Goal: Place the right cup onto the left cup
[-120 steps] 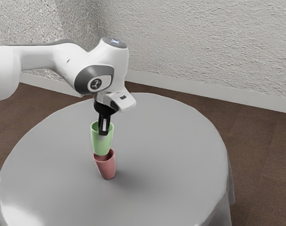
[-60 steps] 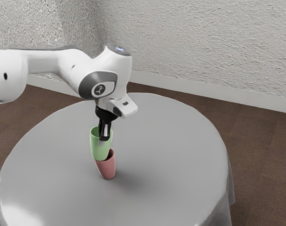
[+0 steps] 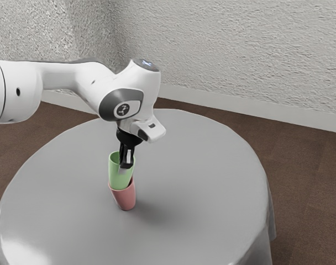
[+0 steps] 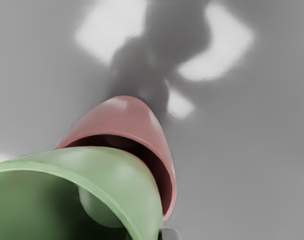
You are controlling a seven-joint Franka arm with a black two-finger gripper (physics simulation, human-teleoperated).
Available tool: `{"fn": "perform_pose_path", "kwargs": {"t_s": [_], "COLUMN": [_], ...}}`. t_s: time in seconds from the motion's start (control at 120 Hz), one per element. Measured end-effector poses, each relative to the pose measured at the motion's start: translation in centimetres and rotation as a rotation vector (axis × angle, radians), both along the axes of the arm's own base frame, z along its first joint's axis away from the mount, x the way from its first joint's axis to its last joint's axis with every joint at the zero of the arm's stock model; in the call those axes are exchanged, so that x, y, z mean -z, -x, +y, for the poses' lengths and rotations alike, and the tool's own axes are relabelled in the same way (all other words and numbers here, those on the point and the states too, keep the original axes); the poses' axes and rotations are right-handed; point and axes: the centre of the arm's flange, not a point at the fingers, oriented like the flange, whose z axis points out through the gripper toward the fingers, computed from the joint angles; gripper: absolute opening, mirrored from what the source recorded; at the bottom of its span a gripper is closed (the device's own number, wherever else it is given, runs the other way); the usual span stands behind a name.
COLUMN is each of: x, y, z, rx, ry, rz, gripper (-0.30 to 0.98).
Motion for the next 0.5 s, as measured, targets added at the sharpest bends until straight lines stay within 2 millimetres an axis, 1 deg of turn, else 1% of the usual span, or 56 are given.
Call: {"fn": "perform_pose_path", "kwargs": {"t_s": [0.125,0.217,0.342,0.5], "x": [-0.8,-1.2,-1.8,-3.9], "y": [-0.1,-0.1,-0.2,-0.8], "z": [-0.1,-0.1,-0.1,-0.3], "rx": [-0.002,-0.003,-0.004,-0.002], "ry": [0.005,0.008,0.011,0.024], "rz": [-0.01,-0.014,-0.023,-0.063], "gripper": [0.28,0.42,0.54,0.62]}}
